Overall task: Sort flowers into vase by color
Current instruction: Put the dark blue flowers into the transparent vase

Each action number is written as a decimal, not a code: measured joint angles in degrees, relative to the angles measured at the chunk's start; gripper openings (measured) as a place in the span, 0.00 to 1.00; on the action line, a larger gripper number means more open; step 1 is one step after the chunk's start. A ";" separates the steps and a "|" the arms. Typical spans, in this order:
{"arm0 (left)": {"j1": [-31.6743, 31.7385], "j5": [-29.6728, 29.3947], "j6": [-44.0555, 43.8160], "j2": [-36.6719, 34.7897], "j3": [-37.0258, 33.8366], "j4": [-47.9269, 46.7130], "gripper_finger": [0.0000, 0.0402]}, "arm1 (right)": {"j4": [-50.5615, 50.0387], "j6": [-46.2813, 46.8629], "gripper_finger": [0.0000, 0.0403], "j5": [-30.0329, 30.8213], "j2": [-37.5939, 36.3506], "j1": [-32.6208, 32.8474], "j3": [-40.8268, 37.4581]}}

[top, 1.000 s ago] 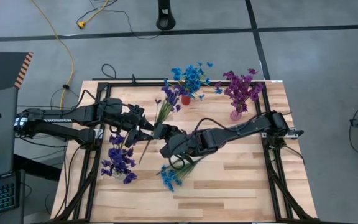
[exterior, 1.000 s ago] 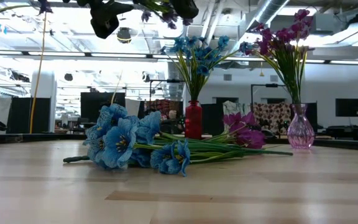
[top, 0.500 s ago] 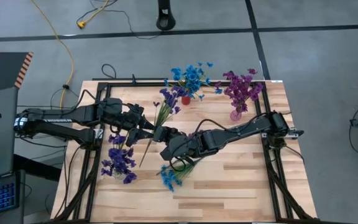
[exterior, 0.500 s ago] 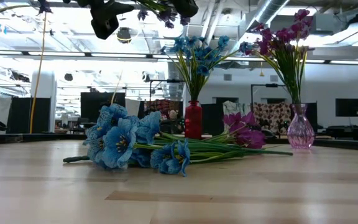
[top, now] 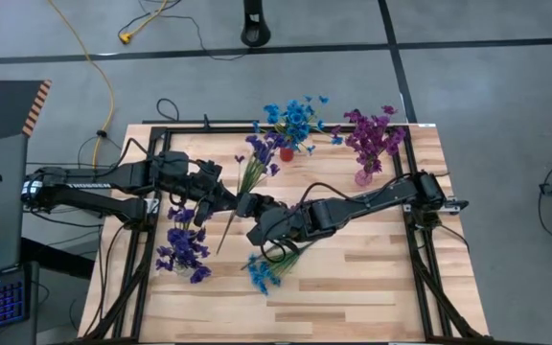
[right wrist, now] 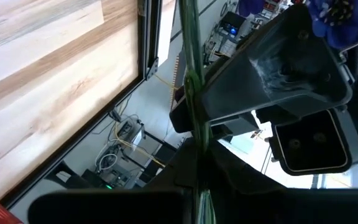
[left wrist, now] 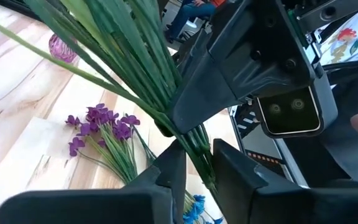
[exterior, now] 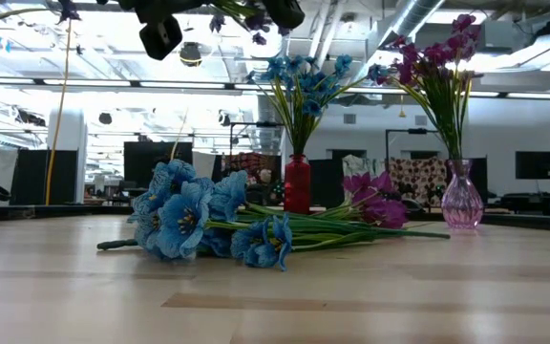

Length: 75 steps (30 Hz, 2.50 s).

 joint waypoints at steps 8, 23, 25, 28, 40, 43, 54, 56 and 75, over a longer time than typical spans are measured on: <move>0.02 -0.09 0.02 0.00 0.00 -0.13 0.09 | 0.12 0.04 0.16 0.00 -0.01 0.04 0.00; 0.04 -0.26 0.22 0.01 -0.02 -0.01 0.06 | 0.16 0.42 0.32 -1.29 -0.07 0.02 0.00; 0.04 -0.30 0.22 0.02 -0.02 0.04 0.06 | 0.14 0.42 0.38 -1.31 -0.07 0.04 0.00; 0.04 -0.63 0.22 0.01 -0.02 0.17 0.06 | 0.03 0.42 0.45 -1.31 -0.06 0.05 0.00; 0.04 -9.43 4.43 -0.87 -0.02 0.01 0.06 | 0.03 5.82 0.55 -1.16 -0.06 2.44 0.00; 0.04 -12.79 6.71 -2.56 -0.02 0.02 0.06 | -0.01 11.20 0.54 -0.60 -0.07 3.10 0.00; -0.03 -21.02 10.16 -16.53 0.00 -2.65 0.04 | -0.34 27.60 0.54 8.87 -0.04 3.82 0.00; -0.62 -22.50 9.32 -18.96 0.00 -5.30 0.02 | -1.17 29.77 0.54 9.55 -0.04 3.81 0.00; -16.35 -46.81 11.17 -31.34 -0.02 -12.75 0.00 | -10.11 39.87 0.54 9.65 -0.02 3.67 0.00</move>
